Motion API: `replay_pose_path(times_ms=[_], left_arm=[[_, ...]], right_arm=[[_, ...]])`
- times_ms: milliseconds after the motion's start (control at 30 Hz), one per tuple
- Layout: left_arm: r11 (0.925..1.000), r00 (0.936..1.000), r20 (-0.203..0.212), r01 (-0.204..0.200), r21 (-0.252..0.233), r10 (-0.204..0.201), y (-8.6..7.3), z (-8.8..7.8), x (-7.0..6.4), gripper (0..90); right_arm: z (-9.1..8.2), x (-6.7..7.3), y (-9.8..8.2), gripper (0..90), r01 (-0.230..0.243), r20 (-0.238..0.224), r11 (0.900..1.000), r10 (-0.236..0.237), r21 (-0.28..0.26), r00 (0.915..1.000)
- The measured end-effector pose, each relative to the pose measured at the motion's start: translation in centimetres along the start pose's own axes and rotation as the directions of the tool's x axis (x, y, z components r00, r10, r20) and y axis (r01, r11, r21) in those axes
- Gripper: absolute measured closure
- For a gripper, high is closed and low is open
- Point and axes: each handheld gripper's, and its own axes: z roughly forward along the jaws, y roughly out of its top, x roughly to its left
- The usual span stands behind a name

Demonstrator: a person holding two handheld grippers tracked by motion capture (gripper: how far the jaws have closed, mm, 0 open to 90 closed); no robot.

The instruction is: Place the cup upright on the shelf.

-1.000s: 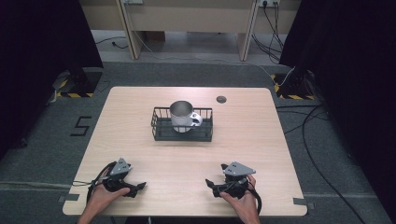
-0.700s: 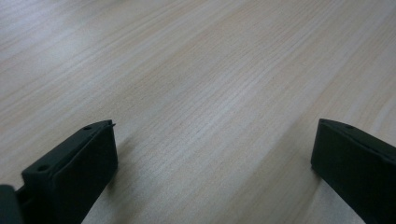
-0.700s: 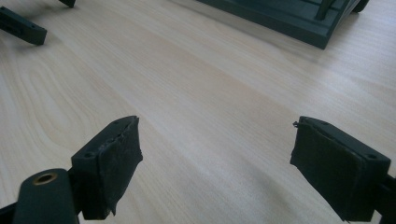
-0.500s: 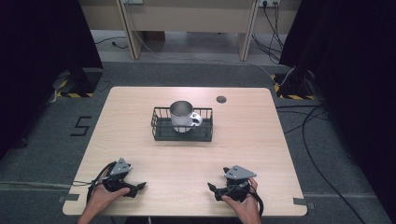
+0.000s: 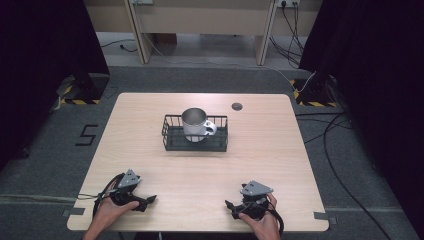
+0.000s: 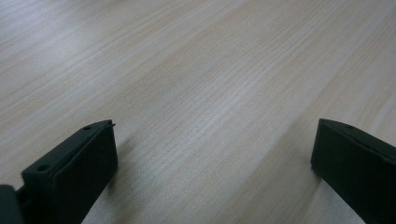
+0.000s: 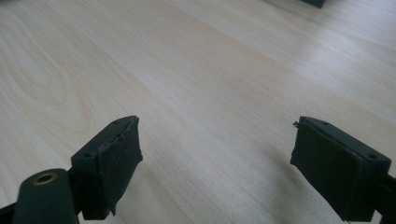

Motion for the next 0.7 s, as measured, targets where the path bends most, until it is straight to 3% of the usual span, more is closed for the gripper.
replay_pose_path(times_ms=[233, 700], left_arm=[[1.0, 1.0, 0.0, 0.0, 0.0, 0.0, 0.0, 0.0, 0.0, 0.0], [1.0, 1.0, 0.0, 0.0, 0.0, 0.0, -0.02, -0.02, -0.02, 0.0]], right_arm=[[0.14, 0.12, -0.12, 14.9, 0.008, 0.018, 0.998, -0.009, 0.055, 0.9998], [0.15, 0.12, -0.14, 13.8, 0.006, 0.014, 0.998, -0.007, 0.057, 0.9999]])
